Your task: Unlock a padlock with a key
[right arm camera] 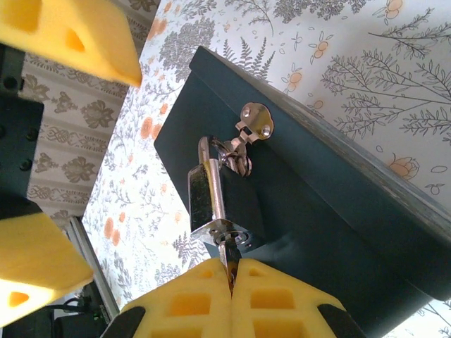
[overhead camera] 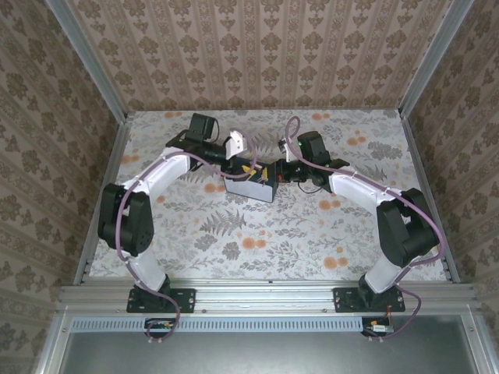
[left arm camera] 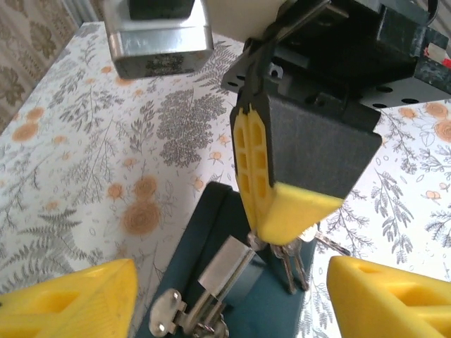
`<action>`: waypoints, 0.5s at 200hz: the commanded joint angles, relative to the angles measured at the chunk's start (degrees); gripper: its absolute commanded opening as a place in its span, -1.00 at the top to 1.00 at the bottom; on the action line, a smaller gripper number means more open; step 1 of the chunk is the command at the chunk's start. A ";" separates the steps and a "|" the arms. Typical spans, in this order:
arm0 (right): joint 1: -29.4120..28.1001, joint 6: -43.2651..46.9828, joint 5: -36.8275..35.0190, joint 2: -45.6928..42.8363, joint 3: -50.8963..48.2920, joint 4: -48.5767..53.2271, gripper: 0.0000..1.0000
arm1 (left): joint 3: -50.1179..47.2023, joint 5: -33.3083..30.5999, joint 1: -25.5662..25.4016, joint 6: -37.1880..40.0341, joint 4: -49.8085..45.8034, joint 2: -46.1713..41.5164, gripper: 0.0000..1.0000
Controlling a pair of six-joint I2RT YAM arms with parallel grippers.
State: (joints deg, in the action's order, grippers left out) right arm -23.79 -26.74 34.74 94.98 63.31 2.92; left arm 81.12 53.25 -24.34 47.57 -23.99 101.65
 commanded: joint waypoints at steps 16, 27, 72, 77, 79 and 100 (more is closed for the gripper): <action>-1.08 5.14 -2.07 -0.54 1.20 3.57 1.00 | 7.19 1.44 -1.34 9.35 -16.61 5.48 -0.56; -1.09 5.28 -2.31 -0.67 1.29 3.52 1.00 | 8.25 1.18 -1.33 10.05 -18.49 6.70 -0.54; -1.08 6.06 -2.64 -0.67 1.91 4.15 1.00 | 8.35 1.60 -2.94 9.10 -17.81 9.38 -0.45; -1.08 6.17 -2.62 -0.67 1.98 4.32 1.00 | 8.51 1.59 -2.93 9.04 -17.85 9.80 -0.44; -1.08 6.22 -2.61 -0.67 1.99 4.41 1.00 | 8.61 1.63 -2.96 8.99 -17.94 9.93 -0.43; -1.08 6.75 -2.49 -0.52 2.39 4.68 1.00 | 9.12 1.73 -3.06 7.88 -17.04 11.00 -0.40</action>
State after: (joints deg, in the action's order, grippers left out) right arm -24.43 -21.98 33.65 94.98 64.07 4.80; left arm 88.84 53.17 -26.55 55.18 -38.22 110.67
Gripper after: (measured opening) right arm 0.063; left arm 0.706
